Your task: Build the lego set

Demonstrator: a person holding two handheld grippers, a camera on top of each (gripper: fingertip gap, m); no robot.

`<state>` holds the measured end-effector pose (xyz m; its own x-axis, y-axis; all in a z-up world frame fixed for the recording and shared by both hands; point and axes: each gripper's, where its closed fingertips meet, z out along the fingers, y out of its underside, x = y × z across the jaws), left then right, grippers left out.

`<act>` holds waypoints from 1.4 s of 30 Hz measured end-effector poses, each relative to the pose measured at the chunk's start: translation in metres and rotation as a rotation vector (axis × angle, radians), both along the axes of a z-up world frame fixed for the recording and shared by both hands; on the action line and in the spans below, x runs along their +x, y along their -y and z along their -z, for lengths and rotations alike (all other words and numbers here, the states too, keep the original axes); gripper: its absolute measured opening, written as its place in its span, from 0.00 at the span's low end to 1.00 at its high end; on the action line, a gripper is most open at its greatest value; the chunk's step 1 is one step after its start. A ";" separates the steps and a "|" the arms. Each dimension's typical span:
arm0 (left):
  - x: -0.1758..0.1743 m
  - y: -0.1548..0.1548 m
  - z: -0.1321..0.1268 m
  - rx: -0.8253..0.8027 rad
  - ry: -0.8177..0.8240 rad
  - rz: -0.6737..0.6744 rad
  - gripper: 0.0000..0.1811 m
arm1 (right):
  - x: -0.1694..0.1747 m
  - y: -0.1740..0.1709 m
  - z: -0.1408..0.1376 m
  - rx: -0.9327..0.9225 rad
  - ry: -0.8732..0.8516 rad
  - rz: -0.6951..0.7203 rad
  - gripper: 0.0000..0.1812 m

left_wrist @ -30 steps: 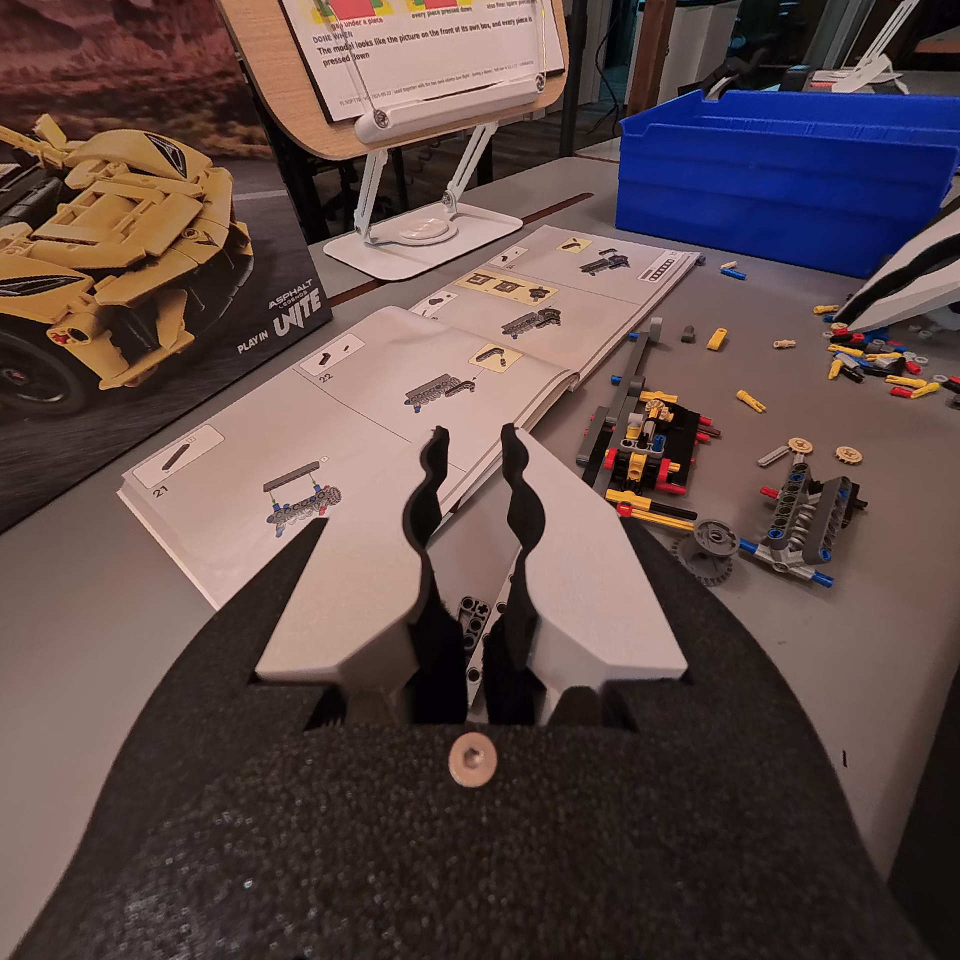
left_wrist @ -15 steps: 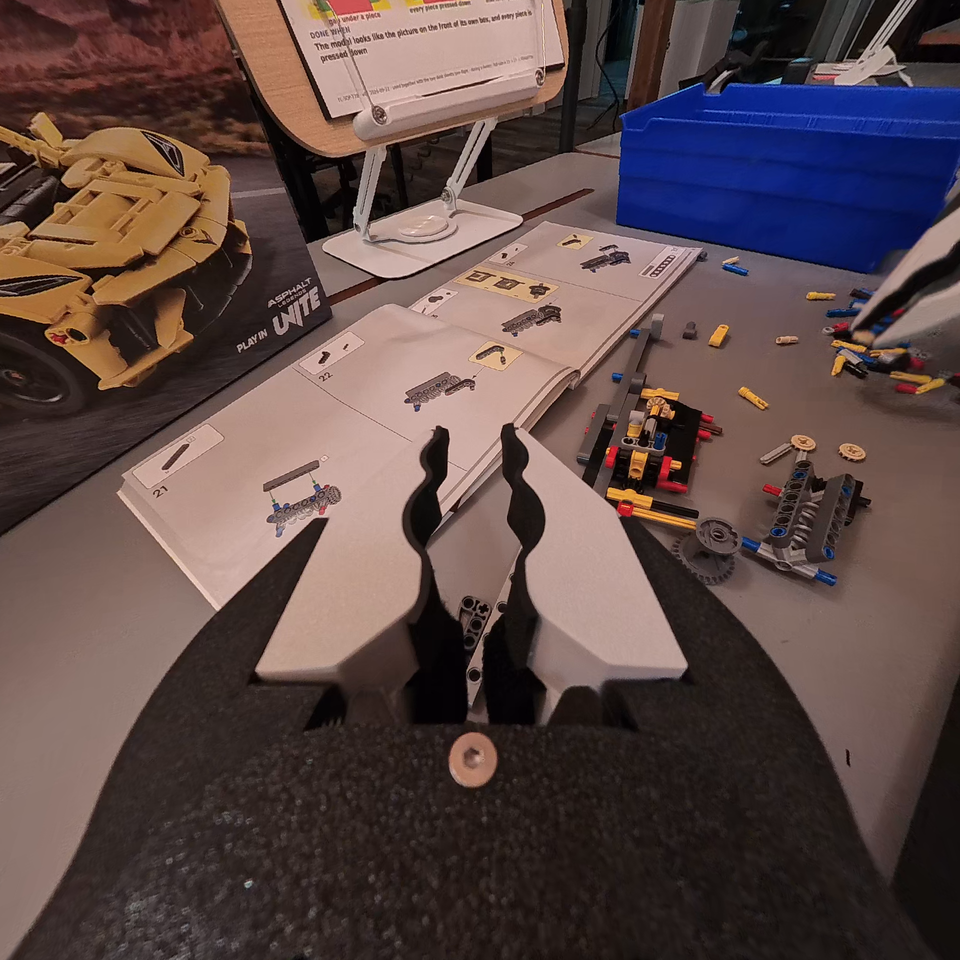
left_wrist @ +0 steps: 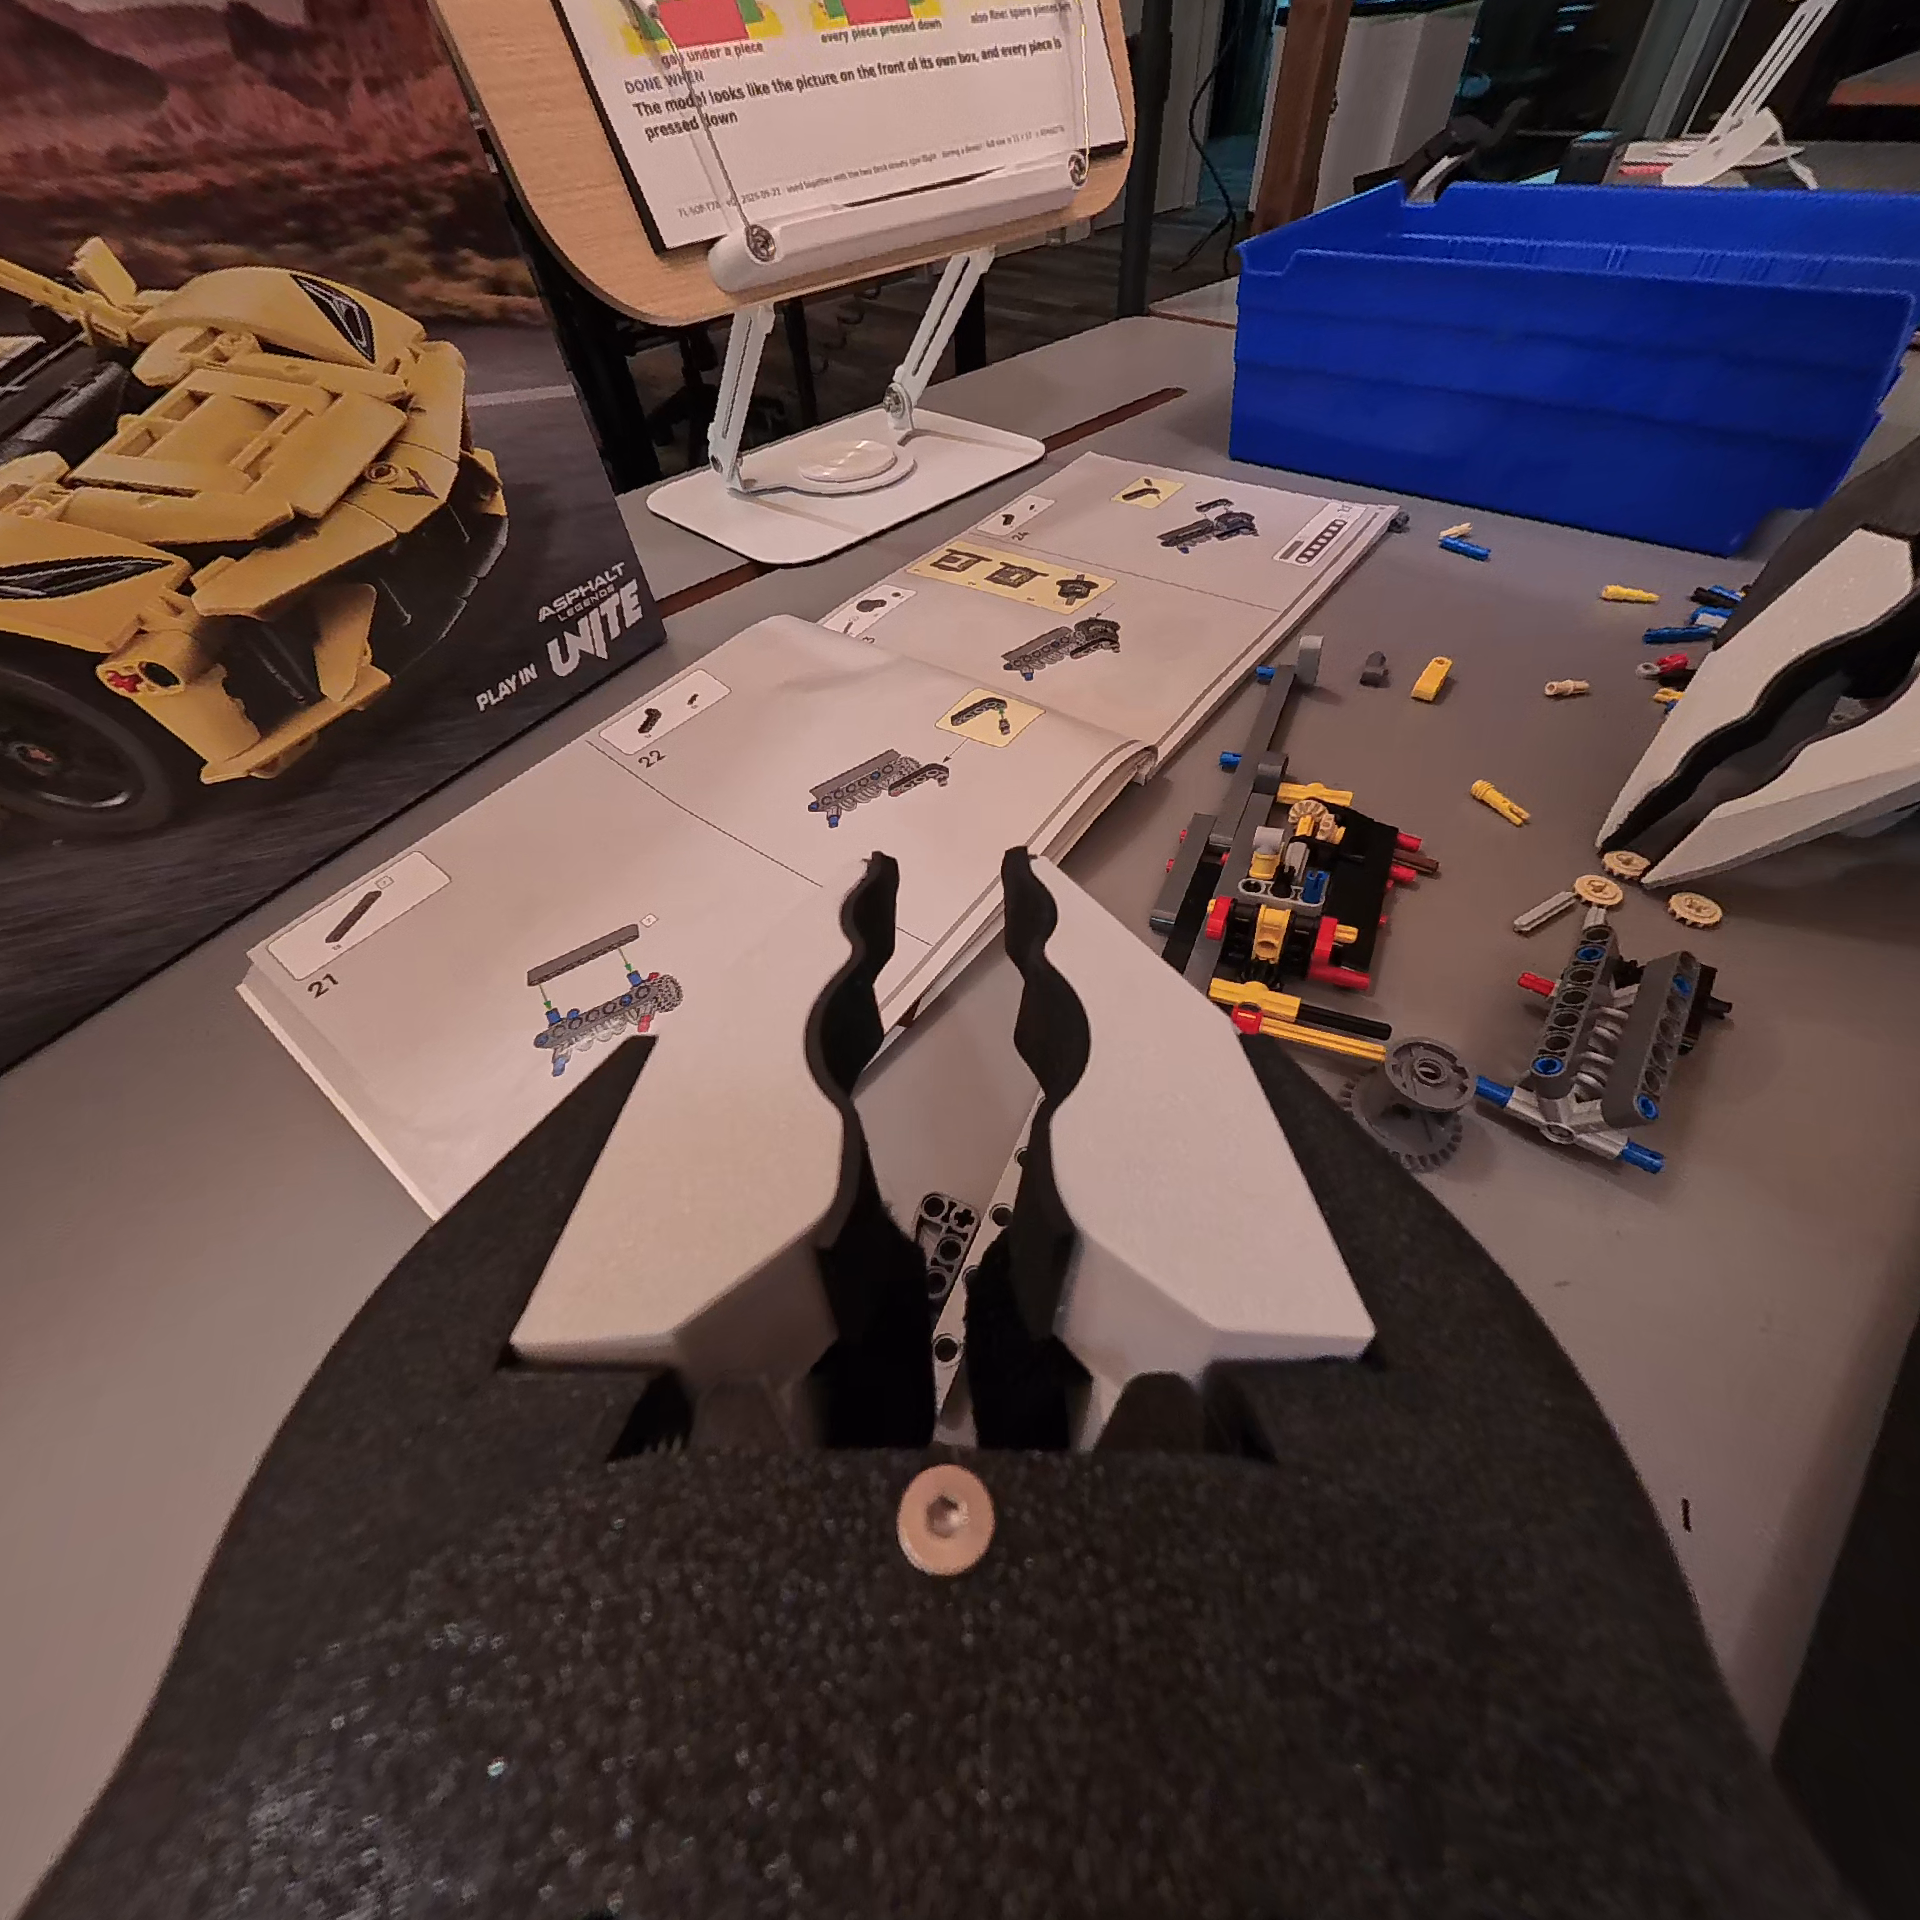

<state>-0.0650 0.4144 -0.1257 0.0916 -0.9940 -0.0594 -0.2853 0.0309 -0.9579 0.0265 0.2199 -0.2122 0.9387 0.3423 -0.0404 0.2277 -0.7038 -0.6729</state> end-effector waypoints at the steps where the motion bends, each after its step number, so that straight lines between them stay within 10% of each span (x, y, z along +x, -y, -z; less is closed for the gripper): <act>1: 0.000 0.000 0.000 -0.001 0.000 0.000 0.11 | 0.000 0.000 0.000 -0.002 -0.005 0.000 0.07; 15: 0.003 0.014 0.010 -0.013 -0.047 0.069 0.11 | 0.029 -0.063 -0.051 0.329 -0.032 0.163 0.12; 23: -0.005 0.142 0.018 -0.183 -0.153 0.677 0.21 | 0.018 -0.054 -0.049 0.370 0.037 0.104 0.10; 42: -0.002 0.168 0.070 0.146 -0.666 0.720 0.15 | 0.018 -0.041 -0.063 0.429 -0.081 0.114 0.09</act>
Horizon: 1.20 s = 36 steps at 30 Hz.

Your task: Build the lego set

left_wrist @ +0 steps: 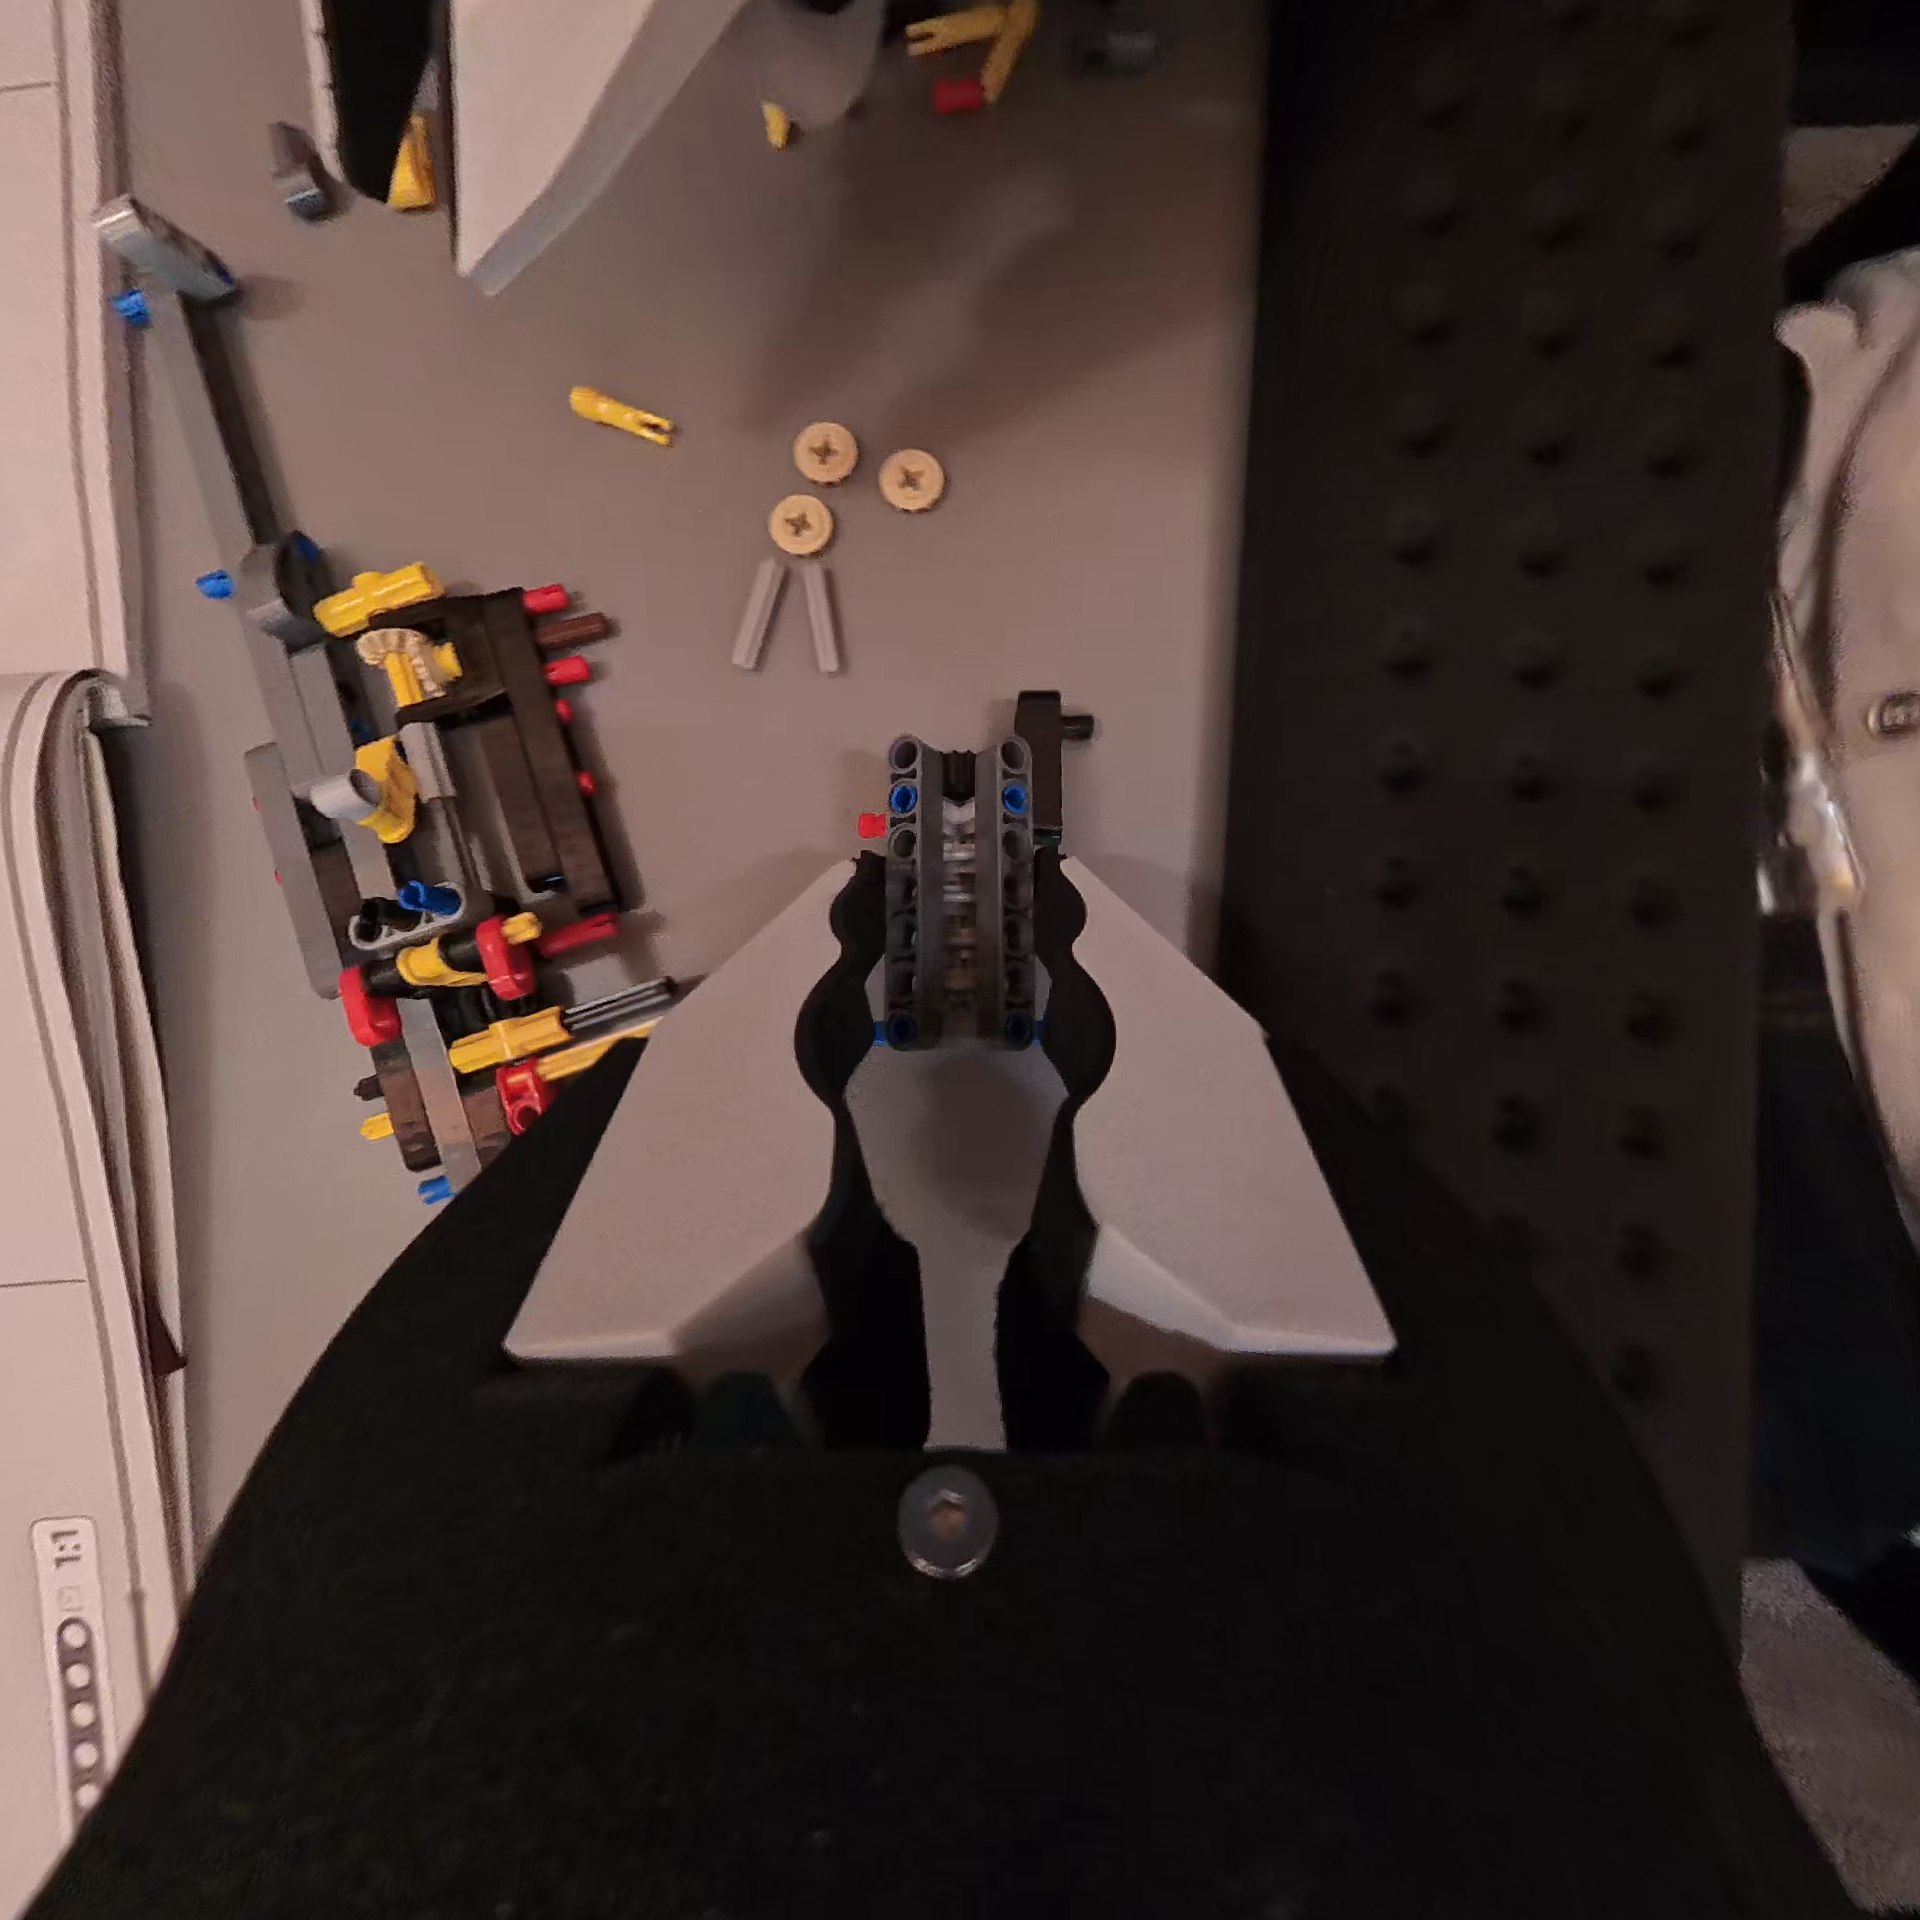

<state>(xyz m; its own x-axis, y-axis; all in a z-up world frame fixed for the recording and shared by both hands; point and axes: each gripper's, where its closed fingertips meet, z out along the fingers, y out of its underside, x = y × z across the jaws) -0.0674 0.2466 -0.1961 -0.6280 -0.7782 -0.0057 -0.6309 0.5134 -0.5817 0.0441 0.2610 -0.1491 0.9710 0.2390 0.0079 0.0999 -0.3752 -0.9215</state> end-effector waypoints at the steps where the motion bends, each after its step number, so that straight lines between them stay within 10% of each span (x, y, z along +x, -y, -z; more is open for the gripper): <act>1: -0.004 -0.001 0.000 0.007 -0.004 0.028 0.15 | 0.000 0.000 0.001 -0.003 0.002 0.000 0.09; 11: 0.010 -0.002 0.003 0.017 0.015 0.099 0.19 | 0.014 -0.002 0.004 -0.022 0.017 0.065 0.10; 14: 0.029 -0.016 -0.038 -0.095 0.174 0.022 0.25 | 0.034 -0.007 -0.006 0.005 0.022 0.135 0.10; 20: 0.106 -0.140 -0.142 -0.369 0.611 -0.445 0.25 | 0.104 -0.062 -0.050 -0.029 0.111 0.276 0.16; 26: 0.126 -0.209 -0.122 -0.469 0.705 -0.733 0.24 | 0.146 -0.094 -0.041 0.045 -0.006 0.359 0.14; 36: 0.125 -0.182 -0.094 -0.342 0.675 -0.623 0.15 | 0.165 -0.083 -0.021 0.070 -0.111 0.382 0.11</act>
<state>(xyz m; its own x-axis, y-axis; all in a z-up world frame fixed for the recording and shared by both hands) 0.0580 0.4285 -0.1026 -0.0519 -0.9959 0.0745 -0.2115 -0.0620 -0.9754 0.2088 0.3436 -0.1277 0.9858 -0.1363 -0.0984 -0.1359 -0.3018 -0.9436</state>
